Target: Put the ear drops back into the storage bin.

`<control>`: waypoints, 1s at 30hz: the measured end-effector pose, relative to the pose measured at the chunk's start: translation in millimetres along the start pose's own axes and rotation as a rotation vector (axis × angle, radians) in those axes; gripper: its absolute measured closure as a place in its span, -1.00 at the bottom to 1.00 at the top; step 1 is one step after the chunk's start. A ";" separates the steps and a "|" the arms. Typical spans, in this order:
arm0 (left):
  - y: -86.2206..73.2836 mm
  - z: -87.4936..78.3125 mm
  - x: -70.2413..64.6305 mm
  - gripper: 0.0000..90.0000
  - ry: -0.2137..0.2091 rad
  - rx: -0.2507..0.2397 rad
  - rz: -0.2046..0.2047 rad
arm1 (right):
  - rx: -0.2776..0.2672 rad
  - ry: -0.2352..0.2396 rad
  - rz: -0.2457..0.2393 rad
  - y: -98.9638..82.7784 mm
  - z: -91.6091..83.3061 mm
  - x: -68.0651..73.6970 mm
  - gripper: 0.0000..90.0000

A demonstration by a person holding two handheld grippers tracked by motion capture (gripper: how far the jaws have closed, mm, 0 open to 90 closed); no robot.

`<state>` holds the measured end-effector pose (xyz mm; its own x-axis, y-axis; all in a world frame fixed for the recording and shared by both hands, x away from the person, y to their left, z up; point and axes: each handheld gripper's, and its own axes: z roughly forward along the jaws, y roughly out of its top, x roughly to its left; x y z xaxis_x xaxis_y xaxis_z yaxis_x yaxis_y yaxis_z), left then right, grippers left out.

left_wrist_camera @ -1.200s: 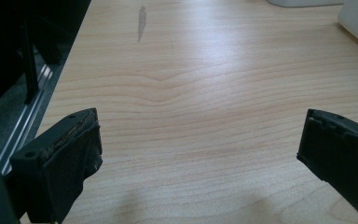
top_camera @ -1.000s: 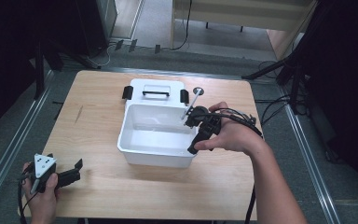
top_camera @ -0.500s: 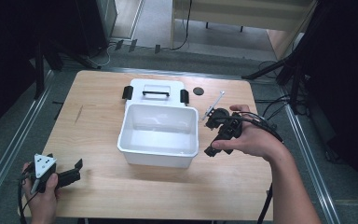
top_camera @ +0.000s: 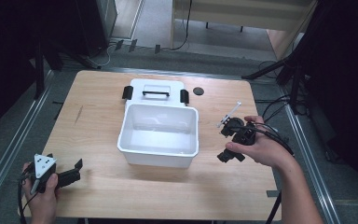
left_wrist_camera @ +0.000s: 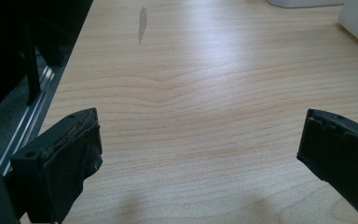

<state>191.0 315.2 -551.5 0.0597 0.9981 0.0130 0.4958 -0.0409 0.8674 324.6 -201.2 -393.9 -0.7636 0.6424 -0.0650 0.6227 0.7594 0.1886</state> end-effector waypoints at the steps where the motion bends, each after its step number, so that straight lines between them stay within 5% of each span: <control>1: 0.0 -0.1 -0.1 -1.00 0.000 0.000 0.000 | -0.002 -0.002 0.014 -6.5 4.9 -3.4 -1.00; 20: -0.2 -0.4 -0.5 -1.00 0.003 0.000 0.003 | -0.092 -0.042 0.169 -58.2 44.3 -23.0 -1.00; 30: -0.1 -0.3 -0.7 -1.00 0.006 0.001 0.005 | -0.223 -0.073 0.297 -93.8 69.7 -32.5 -1.00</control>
<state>190.6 314.5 -551.5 0.0571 0.9982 0.0197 0.4965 -0.0456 0.8669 302.9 -286.1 -477.8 -0.5366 0.8427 -0.0438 0.7565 0.5033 0.4176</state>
